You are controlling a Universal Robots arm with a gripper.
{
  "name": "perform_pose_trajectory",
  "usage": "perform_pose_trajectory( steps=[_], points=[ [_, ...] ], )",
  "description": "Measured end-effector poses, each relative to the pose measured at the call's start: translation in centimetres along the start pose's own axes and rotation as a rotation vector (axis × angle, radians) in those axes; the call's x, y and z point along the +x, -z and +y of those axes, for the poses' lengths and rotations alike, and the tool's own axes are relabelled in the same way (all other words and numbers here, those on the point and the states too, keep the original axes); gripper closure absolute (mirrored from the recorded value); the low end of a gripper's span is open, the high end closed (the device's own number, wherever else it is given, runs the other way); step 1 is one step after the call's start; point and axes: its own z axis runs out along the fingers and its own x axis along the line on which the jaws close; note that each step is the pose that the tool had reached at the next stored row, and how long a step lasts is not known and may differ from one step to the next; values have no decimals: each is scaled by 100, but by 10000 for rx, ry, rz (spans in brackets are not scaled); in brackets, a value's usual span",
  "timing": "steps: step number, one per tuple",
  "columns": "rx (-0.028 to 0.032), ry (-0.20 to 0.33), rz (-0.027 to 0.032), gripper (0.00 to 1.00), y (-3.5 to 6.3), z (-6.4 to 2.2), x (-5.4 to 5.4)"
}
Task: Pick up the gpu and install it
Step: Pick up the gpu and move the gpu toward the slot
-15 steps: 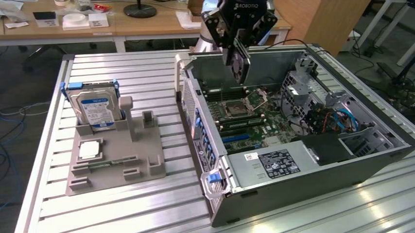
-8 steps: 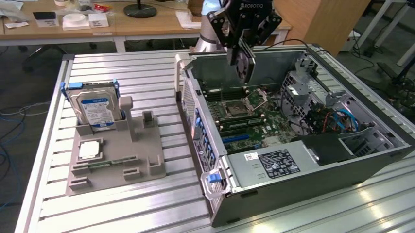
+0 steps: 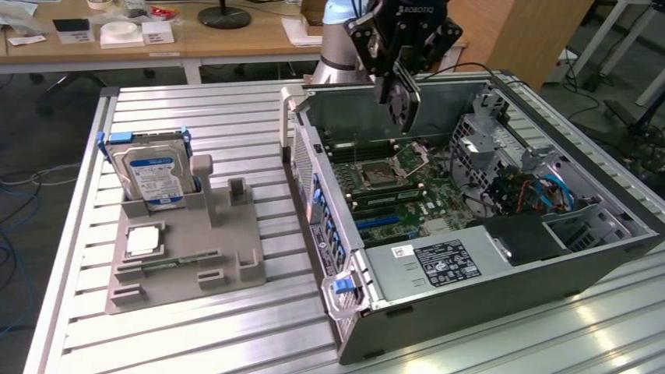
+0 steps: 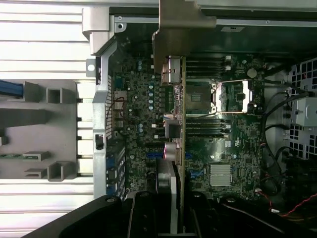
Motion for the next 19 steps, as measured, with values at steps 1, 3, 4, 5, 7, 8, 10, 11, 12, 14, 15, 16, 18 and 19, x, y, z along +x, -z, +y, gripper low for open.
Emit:
perform_pose_trajectory(
  steps=[1,3,4,5,7,8,10,11,12,14,15,16,18,19],
  points=[
    [0,0,0,72,-1,0,-20],
    [-1,-1,0,72,-1,1,-59],
    [0,0,1,72,-2,1,-77],
    [0,1,0,72,-2,1,-94],
    [0,1,0,72,-2,2,-122],
    [1,1,1,72,-2,2,-135],
    [0,0,1,72,-3,2,-162],
    [1,0,0,72,-3,3,-175],
    [0,0,1,72,-4,3,-189],
    [0,0,0,72,-4,3,-218],
    [0,1,1,72,-5,3,-233],
    [1,0,0,72,-5,4,-247],
    [0,1,0,72,-6,4,-275],
    [0,0,0,72,-6,4,-291]
  ],
)
